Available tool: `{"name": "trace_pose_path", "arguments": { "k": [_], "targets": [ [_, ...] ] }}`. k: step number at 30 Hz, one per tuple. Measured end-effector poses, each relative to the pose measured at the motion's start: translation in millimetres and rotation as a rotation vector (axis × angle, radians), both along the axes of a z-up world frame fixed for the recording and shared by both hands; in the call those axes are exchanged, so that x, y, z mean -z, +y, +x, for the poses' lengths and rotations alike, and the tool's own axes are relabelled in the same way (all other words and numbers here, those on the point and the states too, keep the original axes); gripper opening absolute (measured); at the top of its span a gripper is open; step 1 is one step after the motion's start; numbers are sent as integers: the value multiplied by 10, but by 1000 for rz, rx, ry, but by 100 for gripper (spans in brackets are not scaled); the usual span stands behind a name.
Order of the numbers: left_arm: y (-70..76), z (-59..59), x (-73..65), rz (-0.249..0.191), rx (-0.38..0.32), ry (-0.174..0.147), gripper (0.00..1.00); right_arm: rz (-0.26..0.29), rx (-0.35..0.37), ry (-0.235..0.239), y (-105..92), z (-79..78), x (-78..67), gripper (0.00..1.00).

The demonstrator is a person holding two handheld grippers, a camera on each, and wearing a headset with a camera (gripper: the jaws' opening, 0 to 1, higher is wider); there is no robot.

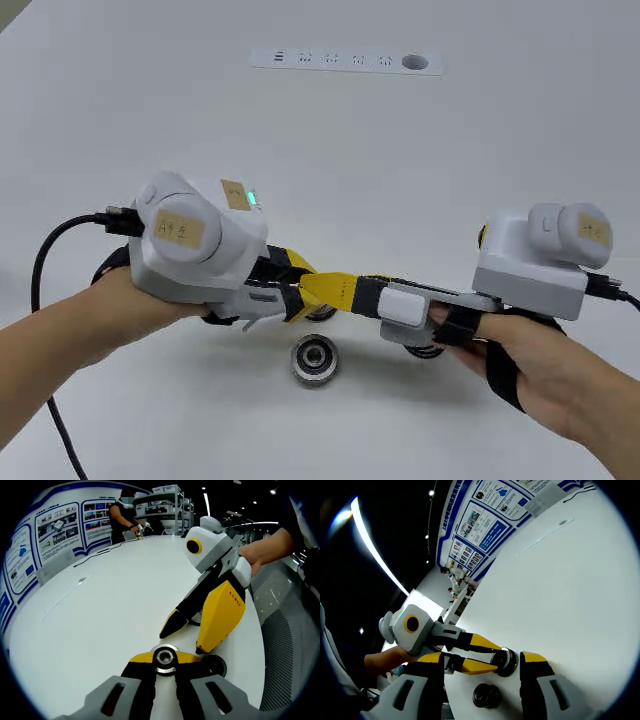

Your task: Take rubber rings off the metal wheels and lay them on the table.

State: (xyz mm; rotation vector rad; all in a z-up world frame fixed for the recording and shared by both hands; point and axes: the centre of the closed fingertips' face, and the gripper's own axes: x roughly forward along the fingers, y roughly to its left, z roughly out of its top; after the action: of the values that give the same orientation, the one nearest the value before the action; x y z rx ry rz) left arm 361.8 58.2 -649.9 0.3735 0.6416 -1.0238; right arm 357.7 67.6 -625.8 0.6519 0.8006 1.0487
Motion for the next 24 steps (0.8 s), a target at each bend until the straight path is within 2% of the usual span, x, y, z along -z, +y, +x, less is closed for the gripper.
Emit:
{"name": "trace_pose_path", "arguments": {
  "k": [5, 19, 24],
  "targets": [
    [3, -8, -1, 16, 22, -20, 14, -7, -21, 19, 65, 2, 28, 64],
    [0, 3, 0, 23, 23, -20, 13, -8, -36, 51, 82, -55, 50, 62],
    [0, 7, -1, 22, 23, -20, 13, 5, -43, 78, 18, -81, 53, 55]
  ]
}}
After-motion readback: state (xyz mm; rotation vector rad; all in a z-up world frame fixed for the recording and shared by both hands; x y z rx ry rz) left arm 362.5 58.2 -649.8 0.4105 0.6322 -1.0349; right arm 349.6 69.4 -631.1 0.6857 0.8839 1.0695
